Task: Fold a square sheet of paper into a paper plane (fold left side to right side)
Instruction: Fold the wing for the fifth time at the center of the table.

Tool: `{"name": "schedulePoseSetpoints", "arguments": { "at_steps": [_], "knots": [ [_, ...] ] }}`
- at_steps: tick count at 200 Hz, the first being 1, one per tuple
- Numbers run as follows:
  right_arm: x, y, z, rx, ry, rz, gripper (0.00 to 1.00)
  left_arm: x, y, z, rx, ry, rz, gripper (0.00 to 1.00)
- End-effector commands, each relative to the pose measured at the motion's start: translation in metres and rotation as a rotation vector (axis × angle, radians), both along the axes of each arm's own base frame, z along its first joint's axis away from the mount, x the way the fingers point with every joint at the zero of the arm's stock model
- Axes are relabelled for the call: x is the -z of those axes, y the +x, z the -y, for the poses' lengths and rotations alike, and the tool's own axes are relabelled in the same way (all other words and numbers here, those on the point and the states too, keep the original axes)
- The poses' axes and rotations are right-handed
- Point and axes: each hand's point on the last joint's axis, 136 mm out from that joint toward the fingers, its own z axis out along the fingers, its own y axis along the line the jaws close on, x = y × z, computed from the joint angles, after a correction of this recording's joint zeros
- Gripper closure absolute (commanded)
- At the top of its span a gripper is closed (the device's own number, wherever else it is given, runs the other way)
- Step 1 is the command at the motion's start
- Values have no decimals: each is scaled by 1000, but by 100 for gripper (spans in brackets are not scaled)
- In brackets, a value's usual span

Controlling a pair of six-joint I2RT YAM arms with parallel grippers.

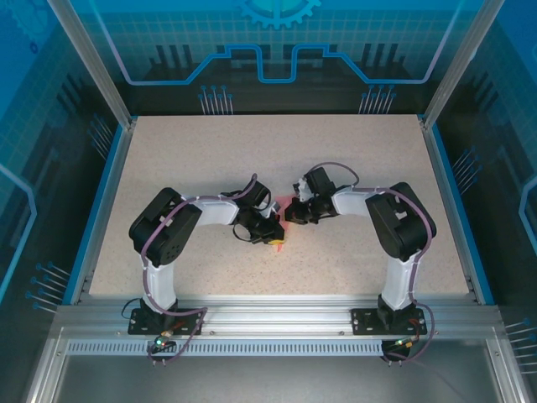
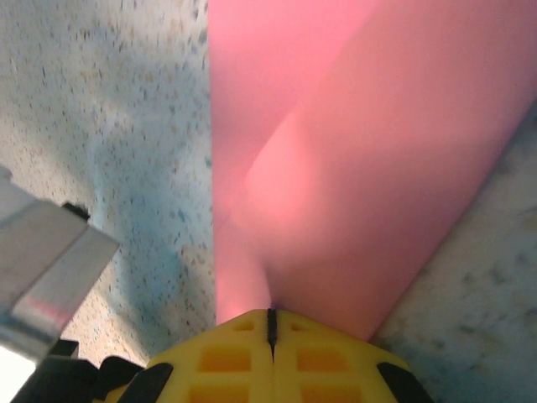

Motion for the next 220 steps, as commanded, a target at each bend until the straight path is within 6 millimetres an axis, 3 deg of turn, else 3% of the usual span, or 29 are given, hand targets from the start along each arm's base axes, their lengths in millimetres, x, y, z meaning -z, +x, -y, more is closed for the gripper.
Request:
{"name": "schedulePoseSetpoints", "arguments": {
  "at_steps": [1,181,220],
  "knots": [
    [8,36,28,74,-74,69,100,40,-36,-27,8,167,-124,100],
    [4,96,59,132,-48,75,100,40,-38,-28,2,161,-123,100],
    [-22,111,64,147,-39,128,100,35,-36,-25,1,149,-108,100]
  ]
}}
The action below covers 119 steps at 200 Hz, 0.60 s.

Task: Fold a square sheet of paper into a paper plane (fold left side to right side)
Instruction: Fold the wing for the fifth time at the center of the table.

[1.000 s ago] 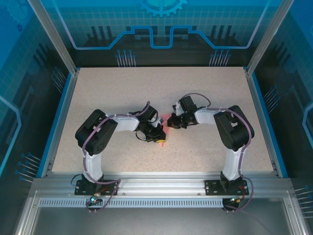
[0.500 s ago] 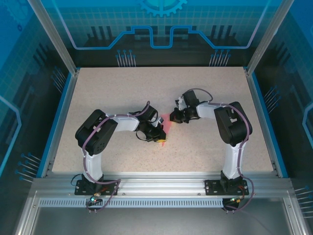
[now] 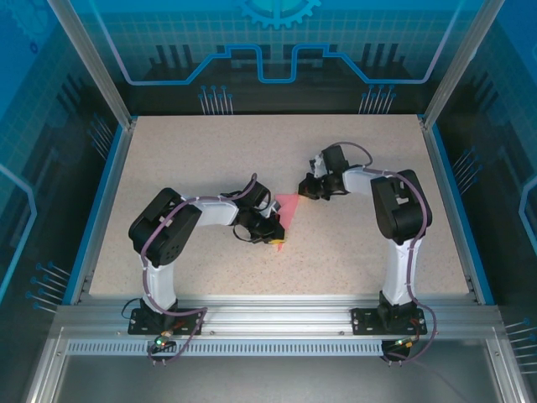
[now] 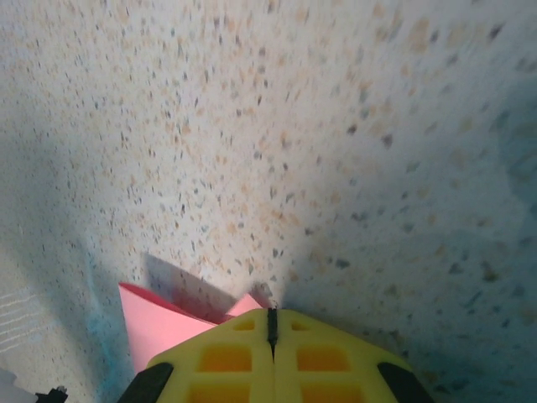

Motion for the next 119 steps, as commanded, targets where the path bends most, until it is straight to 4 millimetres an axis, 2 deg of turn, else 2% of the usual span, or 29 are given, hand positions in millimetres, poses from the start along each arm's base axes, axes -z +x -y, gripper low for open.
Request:
{"name": "schedulePoseSetpoints", "arguments": {
  "at_steps": [1,32,62,92,119],
  "knots": [
    [-17,20,15,29,-26,57,100,35,-39,-26,2,157,-130,100],
    [-48,15,16,30,-14,112,100,31,-36,-23,-1,145,-114,100],
    [-65,-16,3,0,20,122,100,28,-34,-21,-1,139,-103,100],
    [-67,-53,-17,-24,79,94,100,27,-33,-20,-2,137,-99,100],
    [-55,-78,-42,-74,125,35,100,26,-31,-19,-2,134,-94,100]
  ]
}}
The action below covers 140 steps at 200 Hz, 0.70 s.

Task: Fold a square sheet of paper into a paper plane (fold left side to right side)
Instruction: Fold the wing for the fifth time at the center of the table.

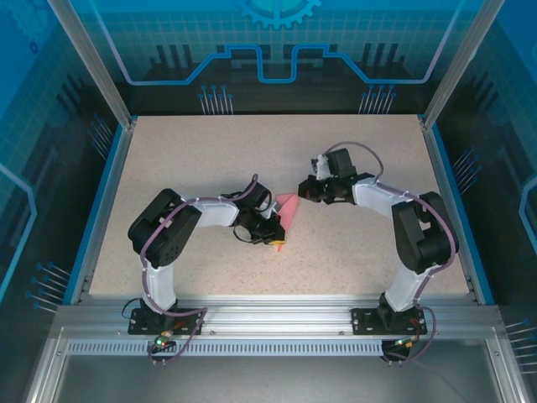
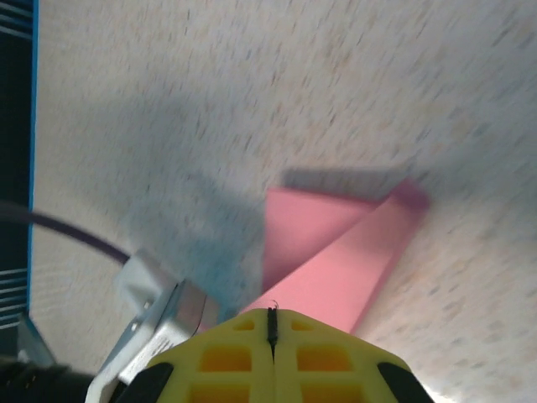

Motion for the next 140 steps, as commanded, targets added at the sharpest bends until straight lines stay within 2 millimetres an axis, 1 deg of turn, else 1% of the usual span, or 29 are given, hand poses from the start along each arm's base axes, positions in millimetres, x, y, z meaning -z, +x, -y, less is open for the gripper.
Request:
{"name": "schedulePoseSetpoints", "arguments": {
  "at_steps": [1,15,44,61,86,105,119,140],
  "knots": [
    [8,-22,-24,-45,60,-62,100,27,-29,-20,-6,127,-100,100],
    [18,-28,-34,-67,52,-91,100,26,-29,-20,-5,126,-100,100],
    [45,-30,-40,-57,26,-164,100,21,-27,-18,-3,114,-88,100],
    [58,-31,-39,-49,-11,-201,100,15,-26,-15,-1,99,-78,100],
    [78,-39,-30,-33,-88,-282,100,0,-22,-10,3,65,-60,99],
    [88,-45,-24,-26,-128,-323,100,-15,-20,-5,9,33,-42,96],
    [91,-48,-21,-24,-143,-335,100,-24,-18,-4,10,19,-32,94],
    [93,-50,-20,-25,-154,-341,100,-32,-18,-2,13,6,-26,93]
  ]
}}
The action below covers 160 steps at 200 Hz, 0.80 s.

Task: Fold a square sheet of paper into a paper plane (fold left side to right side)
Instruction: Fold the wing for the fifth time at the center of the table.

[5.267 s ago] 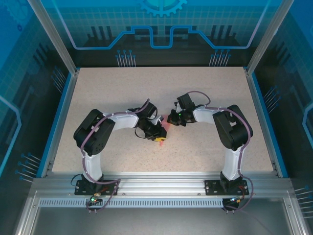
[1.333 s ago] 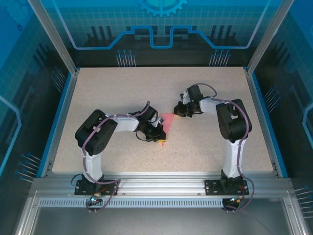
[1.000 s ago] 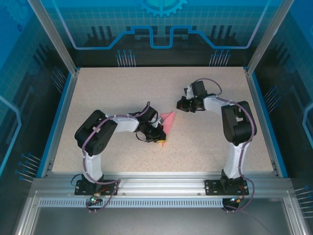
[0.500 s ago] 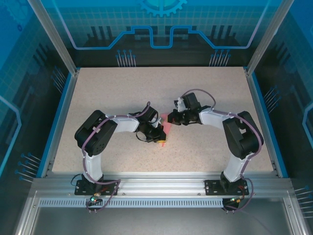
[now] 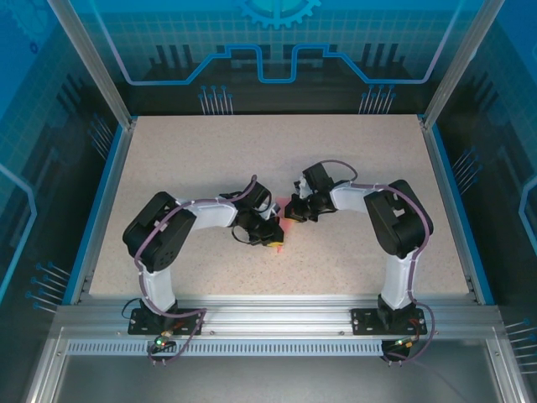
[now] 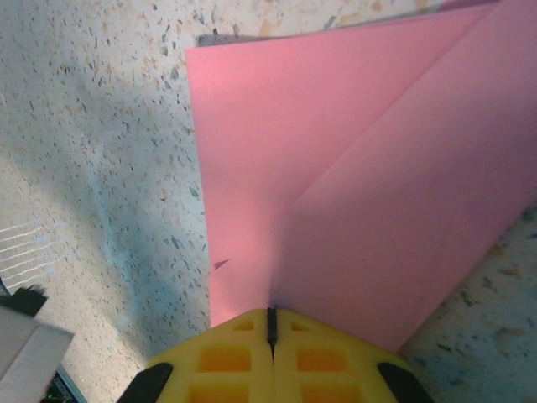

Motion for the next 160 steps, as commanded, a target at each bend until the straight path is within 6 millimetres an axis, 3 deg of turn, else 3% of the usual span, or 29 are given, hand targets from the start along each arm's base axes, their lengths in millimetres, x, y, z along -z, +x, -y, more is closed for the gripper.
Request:
{"name": "schedulePoseSetpoints", "arguments": {
  "at_steps": [1,160],
  "knots": [
    [24,-16,12,8,-96,-86,100,-17,-8,1,6,-13,-17,93],
    [28,-21,14,-11,-127,-99,100,17,-22,0,13,18,-85,89]
  ]
}}
